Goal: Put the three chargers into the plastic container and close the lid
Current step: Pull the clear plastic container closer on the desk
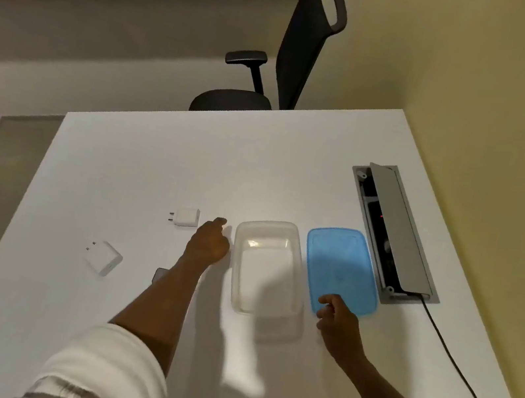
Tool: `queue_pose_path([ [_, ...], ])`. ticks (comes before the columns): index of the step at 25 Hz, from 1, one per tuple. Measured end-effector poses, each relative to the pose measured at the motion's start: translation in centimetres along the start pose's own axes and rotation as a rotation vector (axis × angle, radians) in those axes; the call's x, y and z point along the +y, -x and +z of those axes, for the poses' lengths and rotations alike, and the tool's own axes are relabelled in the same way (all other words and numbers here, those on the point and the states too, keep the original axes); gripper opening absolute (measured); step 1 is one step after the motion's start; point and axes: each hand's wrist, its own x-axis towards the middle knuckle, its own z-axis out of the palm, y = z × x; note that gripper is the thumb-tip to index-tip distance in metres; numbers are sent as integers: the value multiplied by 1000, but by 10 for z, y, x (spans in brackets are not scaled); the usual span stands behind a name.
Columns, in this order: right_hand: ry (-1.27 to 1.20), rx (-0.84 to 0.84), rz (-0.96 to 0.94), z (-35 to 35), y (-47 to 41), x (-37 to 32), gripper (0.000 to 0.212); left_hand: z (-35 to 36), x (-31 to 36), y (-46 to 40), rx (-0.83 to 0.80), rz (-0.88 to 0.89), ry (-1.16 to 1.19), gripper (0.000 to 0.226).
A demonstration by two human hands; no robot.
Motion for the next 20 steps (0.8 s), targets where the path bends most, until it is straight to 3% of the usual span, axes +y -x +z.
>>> queue_pose_path([
  [9,-460,-160,303,15,5,-3,20,13,30,-25,-79,39,37,51],
  [17,-525,-191,304,14,5,-13,20,9,9,-12,15,-12,68,23],
  [20,-477,-174,260,11,0,-16,22,-1,-11,13,50,-34,58,23],
])
